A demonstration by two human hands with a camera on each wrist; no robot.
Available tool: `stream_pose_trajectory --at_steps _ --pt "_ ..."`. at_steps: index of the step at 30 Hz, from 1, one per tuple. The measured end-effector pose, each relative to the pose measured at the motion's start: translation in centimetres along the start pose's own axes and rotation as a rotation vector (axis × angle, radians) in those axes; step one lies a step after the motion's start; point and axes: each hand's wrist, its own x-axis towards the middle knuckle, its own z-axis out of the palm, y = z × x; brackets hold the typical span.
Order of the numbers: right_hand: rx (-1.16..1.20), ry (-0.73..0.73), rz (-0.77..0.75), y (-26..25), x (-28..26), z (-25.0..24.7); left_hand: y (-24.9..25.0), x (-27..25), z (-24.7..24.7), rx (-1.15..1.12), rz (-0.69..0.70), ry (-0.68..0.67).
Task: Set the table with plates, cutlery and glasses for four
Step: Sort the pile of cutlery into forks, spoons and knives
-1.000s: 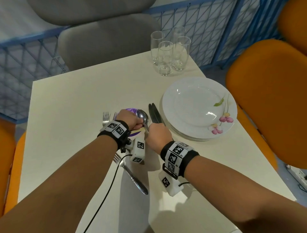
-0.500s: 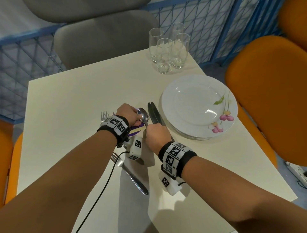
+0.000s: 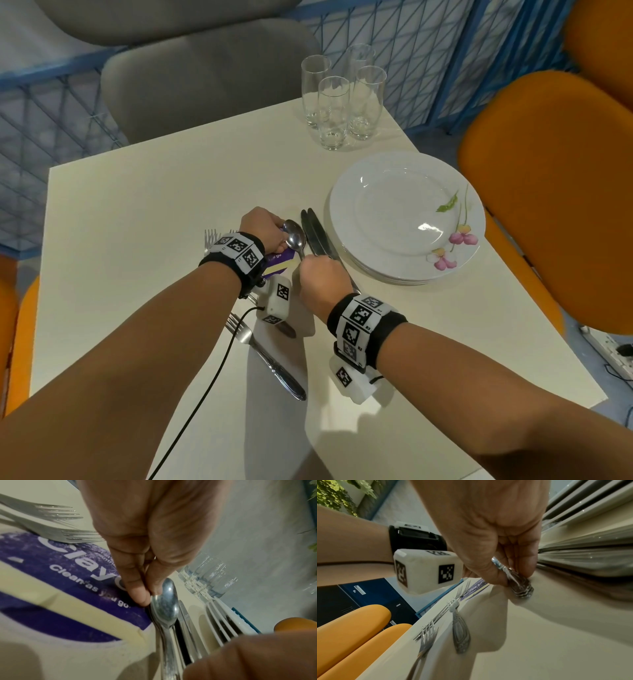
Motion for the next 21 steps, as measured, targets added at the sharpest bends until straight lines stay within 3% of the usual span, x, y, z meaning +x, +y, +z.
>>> stream_pose_trajectory --at_steps 16,21 --pt "-0.013 0.015 0.0 -0.6 -0.8 -1.0 -1.4 -0.7 -2.6 0.036 0.026 -0.029" --pt "-0.054 0.154 -0.079 -1.3 -1.0 -0.4 -3.9 -1.9 -5.7 -0.01 0.043 0.029"
